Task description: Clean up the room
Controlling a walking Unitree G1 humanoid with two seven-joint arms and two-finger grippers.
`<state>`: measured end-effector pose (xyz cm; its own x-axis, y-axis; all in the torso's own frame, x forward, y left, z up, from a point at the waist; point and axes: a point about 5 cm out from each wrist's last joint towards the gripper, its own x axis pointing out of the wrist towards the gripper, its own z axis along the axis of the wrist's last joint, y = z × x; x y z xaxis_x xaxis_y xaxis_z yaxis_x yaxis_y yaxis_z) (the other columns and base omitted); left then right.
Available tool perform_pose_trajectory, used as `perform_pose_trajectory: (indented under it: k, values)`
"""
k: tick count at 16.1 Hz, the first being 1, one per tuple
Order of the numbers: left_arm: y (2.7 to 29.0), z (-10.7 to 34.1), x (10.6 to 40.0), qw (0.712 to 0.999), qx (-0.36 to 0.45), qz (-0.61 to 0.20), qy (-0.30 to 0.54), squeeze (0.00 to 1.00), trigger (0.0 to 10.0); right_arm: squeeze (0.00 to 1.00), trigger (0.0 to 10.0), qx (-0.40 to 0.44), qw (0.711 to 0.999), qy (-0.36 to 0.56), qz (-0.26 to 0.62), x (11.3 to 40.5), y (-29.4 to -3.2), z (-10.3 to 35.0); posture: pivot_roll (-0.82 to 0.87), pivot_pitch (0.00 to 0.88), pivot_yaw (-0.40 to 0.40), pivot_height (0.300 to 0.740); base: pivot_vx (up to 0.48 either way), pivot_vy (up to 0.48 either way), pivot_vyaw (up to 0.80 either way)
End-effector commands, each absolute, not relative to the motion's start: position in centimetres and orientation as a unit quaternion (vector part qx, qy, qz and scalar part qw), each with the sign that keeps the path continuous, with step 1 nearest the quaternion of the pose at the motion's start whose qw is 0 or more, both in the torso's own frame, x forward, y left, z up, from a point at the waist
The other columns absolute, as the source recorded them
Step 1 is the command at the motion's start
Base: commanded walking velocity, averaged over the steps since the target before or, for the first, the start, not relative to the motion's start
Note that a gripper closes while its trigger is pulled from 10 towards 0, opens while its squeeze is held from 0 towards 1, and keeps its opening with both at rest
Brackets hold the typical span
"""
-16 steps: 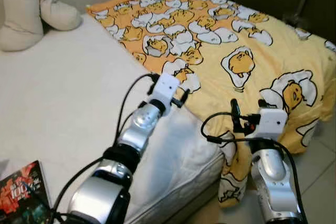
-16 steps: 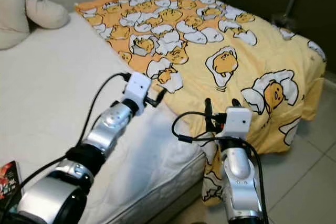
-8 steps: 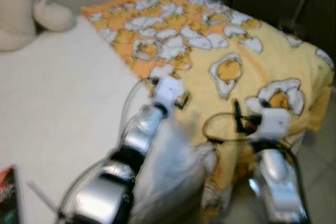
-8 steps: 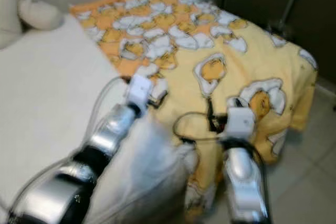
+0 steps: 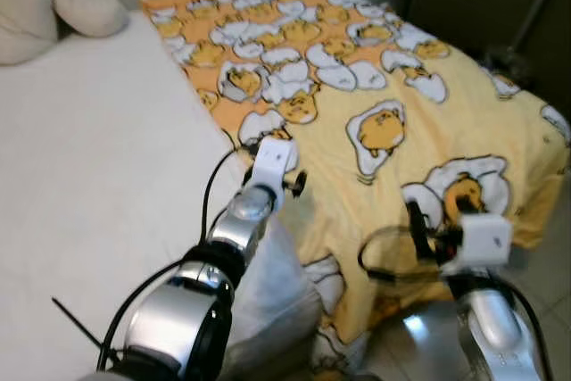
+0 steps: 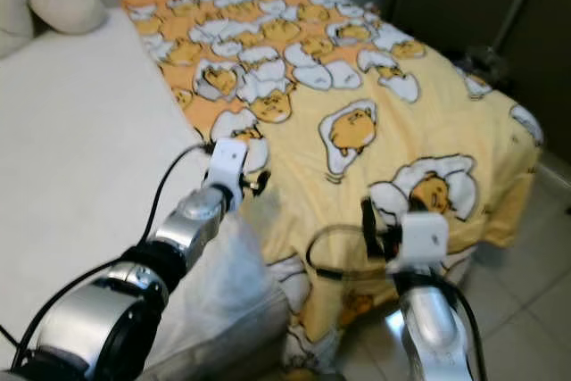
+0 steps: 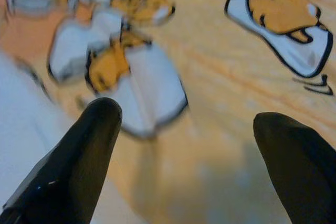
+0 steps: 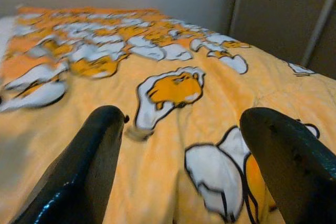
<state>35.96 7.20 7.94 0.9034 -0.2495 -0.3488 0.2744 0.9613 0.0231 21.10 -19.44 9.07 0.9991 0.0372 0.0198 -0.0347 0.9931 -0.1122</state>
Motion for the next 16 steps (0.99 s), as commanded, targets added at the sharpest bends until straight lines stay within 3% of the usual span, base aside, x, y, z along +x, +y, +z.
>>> perform_pose_trajectory:
  k: [1,5,9,12,14,16]
  values:
    - [8.3,7.9,36.3,0.976,0.018,-0.108,0.188,0.00,10.0,0.00,10.0,-0.048,0.998,-0.011,0.044,20.6,-18.7,9.6,-0.34,0.090,-0.017,0.740,0.000,0.000,0.00]
    - [10.3,7.3,36.3,0.978,-0.001,-0.040,0.207,0.00,10.0,0.00,10.0,-0.055,0.995,0.052,0.065,17.0,-19.3,9.1,-0.39,0.164,-0.070,0.740,0.000,0.000,0.00]
    - [9.1,6.3,35.5,0.966,-0.108,-0.058,0.229,0.00,10.0,0.00,10.0,-0.055,0.994,0.072,0.069,15.8,-19.4,9.5,-0.41,0.191,-0.083,0.740,0.000,0.000,0.00]
    - [8.6,4.5,34.3,0.954,-0.114,-0.048,0.273,0.00,10.0,0.00,10.0,-0.051,0.993,0.087,0.067,14.9,-19.3,9.6,-0.43,0.204,-0.090,0.740,0.000,0.000,0.00]
    - [8.2,3.7,33.6,0.941,-0.161,-0.023,0.296,0.00,10.0,0.00,10.0,-0.049,0.991,0.101,0.072,14.2,-19.2,9.5,-0.43,0.210,-0.096,0.740,0.000,0.000,0.00]
    - [8.0,3.4,33.4,0.937,-0.177,-0.017,0.302,0.00,6.7,0.00,10.0,-0.049,0.991,0.102,0.072,14.2,-19.2,9.6,-0.43,0.209,-0.098,0.740,0.000,0.000,0.00]
